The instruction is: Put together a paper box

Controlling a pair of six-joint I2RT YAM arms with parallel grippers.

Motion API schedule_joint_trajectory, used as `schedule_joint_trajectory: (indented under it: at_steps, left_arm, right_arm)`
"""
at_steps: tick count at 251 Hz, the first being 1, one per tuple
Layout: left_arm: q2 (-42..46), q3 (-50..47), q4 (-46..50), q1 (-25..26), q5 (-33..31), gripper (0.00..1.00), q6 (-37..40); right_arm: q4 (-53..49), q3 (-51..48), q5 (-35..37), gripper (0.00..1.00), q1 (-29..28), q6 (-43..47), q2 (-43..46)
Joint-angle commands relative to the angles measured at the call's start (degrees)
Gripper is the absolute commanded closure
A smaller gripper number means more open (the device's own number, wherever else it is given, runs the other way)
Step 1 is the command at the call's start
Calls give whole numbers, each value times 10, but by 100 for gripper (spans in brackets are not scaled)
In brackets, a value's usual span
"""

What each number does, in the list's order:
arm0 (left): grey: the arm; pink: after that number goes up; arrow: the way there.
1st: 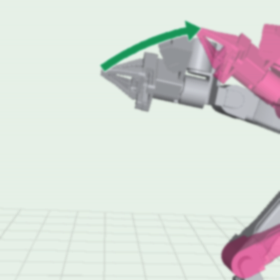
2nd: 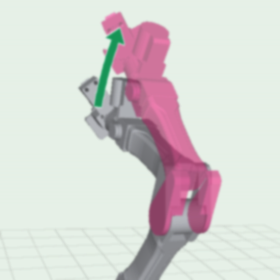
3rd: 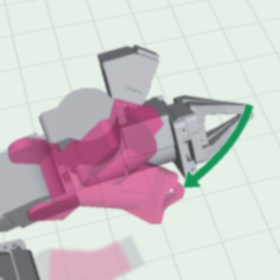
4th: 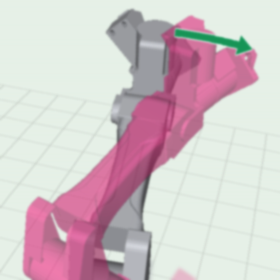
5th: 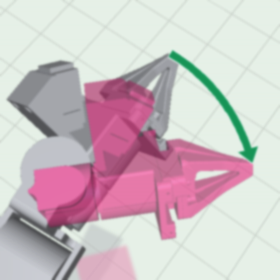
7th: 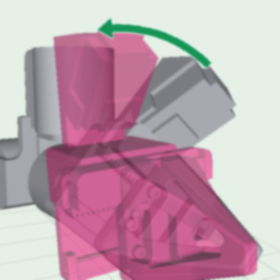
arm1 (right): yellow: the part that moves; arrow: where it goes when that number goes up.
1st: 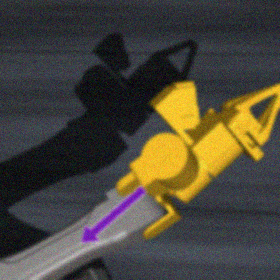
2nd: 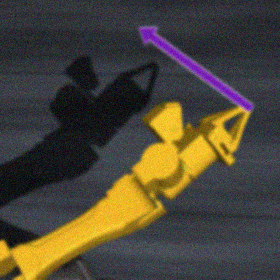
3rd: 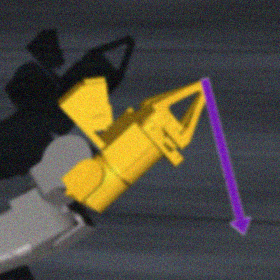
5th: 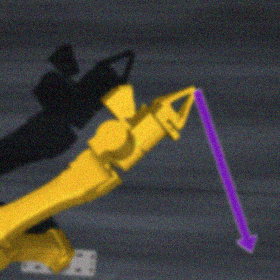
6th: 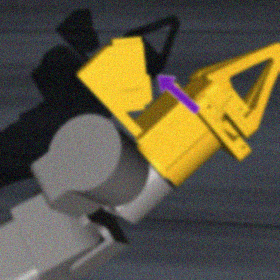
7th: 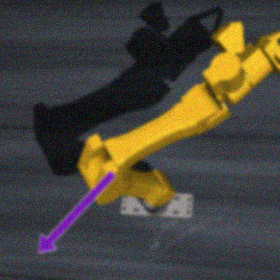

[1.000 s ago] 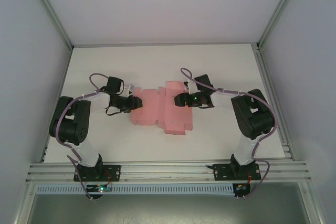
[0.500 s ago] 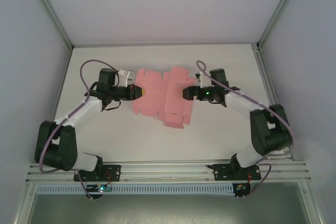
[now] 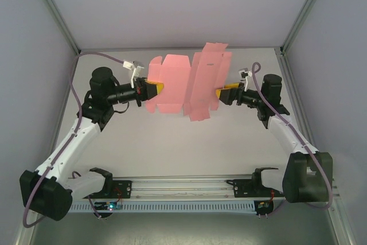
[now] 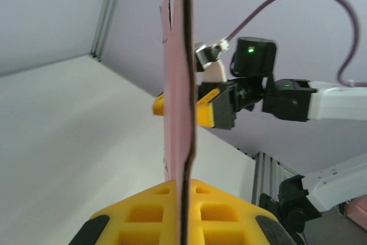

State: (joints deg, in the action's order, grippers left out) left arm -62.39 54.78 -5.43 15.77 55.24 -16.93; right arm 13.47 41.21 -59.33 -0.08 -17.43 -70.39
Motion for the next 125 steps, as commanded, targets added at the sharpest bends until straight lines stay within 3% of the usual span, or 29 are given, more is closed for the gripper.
schedule_joint_trajectory:
  at_steps: [1,28,69,90,125]
  left_arm:
    - [21,14,-51,21,-4,100,-7]
    - [35,-2,-88,40,-46,100,-27]
    - [56,-22,-96,45,-144,100,-49]
    - [53,-31,-119,45,-145,100,-69]
    - [47,-40,-131,45,-155,100,-80]
  right_arm:
    - [105,-1,-70,15,10,-28,3]
    - [190,-17,-87,27,24,-72,13]
    - [198,-25,-93,54,37,-90,30]
    - [230,-28,-108,66,34,-111,32]
    - [235,-16,-133,67,31,-118,40]
